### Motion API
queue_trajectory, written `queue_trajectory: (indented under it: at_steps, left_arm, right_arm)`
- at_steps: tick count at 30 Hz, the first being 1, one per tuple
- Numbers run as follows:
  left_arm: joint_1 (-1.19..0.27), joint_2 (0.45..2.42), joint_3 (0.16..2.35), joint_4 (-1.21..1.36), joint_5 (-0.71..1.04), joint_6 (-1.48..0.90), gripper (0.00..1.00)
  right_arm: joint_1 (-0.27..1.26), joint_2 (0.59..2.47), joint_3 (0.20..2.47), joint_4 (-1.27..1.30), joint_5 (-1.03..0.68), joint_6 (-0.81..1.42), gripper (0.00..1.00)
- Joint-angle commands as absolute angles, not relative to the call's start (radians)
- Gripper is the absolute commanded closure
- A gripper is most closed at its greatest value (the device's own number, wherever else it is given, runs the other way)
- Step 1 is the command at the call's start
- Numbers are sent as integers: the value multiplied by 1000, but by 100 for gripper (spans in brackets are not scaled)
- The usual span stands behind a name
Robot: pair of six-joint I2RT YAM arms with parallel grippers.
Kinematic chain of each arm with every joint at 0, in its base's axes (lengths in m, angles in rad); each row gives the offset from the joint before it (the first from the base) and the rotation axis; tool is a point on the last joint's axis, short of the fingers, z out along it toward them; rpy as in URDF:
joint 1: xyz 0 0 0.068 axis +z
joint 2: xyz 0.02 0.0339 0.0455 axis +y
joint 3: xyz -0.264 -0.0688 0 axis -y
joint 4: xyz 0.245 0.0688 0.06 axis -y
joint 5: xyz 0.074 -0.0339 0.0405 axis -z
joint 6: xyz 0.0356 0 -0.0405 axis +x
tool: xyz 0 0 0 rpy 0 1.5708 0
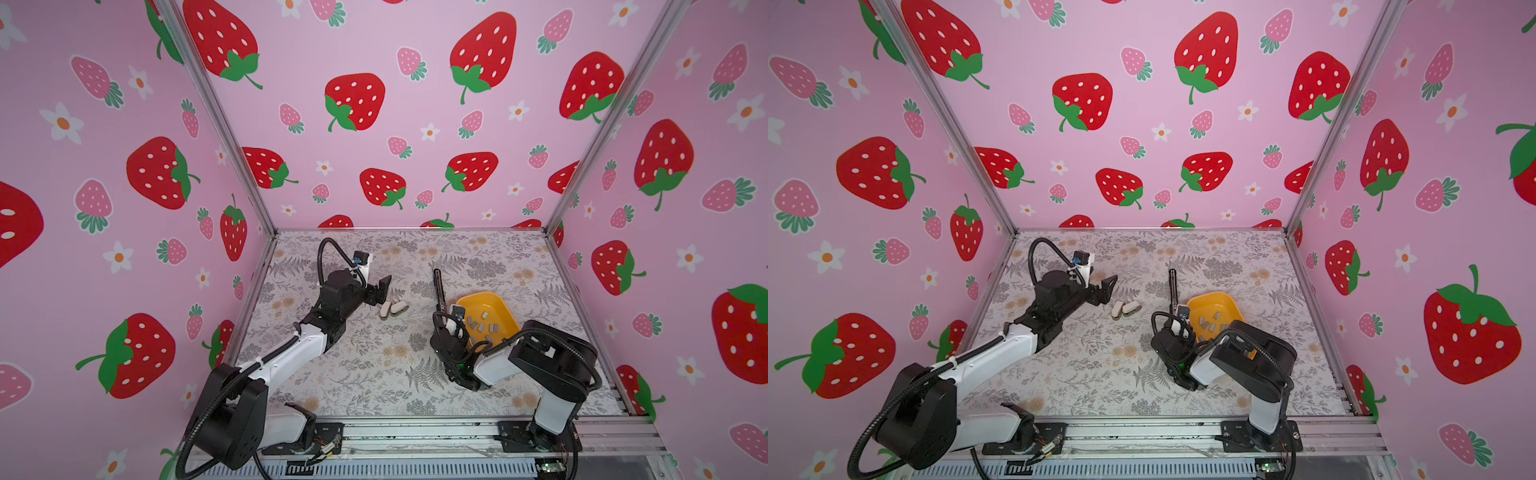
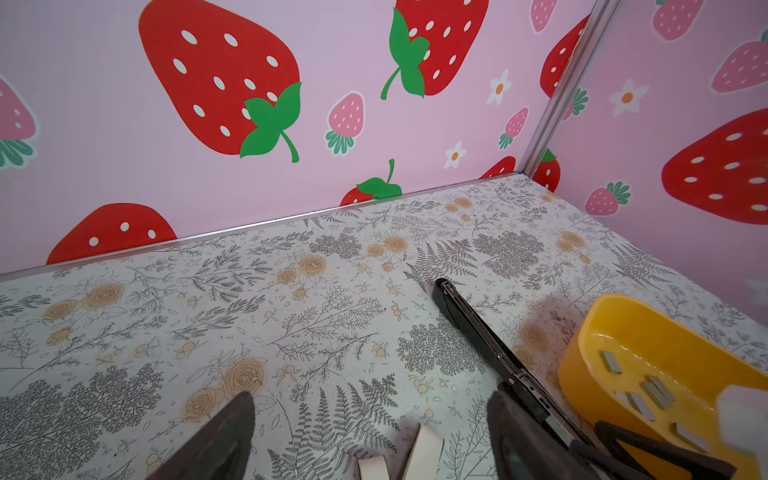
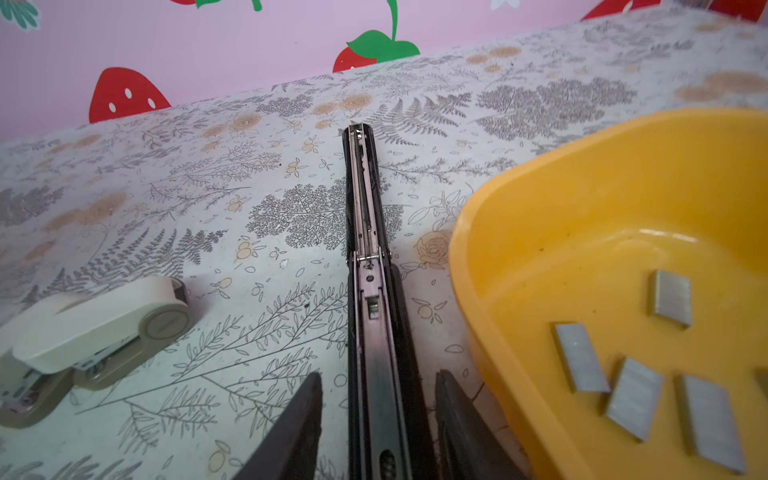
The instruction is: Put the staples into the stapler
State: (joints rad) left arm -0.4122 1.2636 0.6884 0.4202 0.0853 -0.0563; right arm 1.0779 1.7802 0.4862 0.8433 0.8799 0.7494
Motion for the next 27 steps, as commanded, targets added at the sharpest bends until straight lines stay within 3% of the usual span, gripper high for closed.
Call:
queue_trajectory:
  at_steps: [1, 5, 9, 15, 21, 27]
  left_arm:
    - [-410, 1175, 694, 439, 92, -49, 11]
    - [-410, 1072, 716, 413, 94, -58, 10]
    - [-410, 997, 794, 346, 87, -128, 5]
    - [-410, 965, 975, 196, 31, -209, 3]
    - [-410, 1012, 1200, 4, -96, -56, 3]
    - [-410, 961, 1206, -123, 118, 360, 12]
  right_arm:
    - [1090, 1708, 461, 911, 854, 677, 49]
    - [1103, 1557, 464, 798, 780, 655, 34]
    - [1108, 1371, 486, 563, 677, 715, 31]
    - [1123, 1137, 457, 415, 502, 806, 27]
    - [1063, 1074, 625, 191, 393, 791, 25]
    - [960, 1040, 744, 92, 503, 617, 18]
